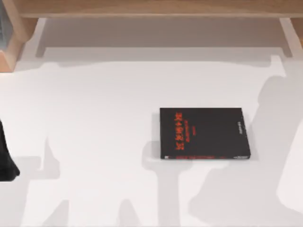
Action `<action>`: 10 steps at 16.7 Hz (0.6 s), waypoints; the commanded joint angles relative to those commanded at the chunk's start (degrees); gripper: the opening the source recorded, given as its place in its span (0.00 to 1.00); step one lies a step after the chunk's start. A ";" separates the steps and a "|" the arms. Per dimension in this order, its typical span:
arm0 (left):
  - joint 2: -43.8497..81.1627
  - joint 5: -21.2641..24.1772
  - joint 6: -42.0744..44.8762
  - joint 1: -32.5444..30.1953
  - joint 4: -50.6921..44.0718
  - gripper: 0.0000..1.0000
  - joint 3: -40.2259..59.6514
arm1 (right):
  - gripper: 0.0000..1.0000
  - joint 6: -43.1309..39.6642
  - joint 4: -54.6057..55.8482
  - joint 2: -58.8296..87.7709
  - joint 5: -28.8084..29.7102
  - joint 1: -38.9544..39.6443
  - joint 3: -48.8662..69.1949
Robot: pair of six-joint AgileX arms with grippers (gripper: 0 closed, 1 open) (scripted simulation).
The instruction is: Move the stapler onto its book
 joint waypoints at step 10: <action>0.00 0.00 0.00 0.00 0.00 1.00 0.00 | 0.17 0.00 0.00 0.00 0.00 0.00 0.00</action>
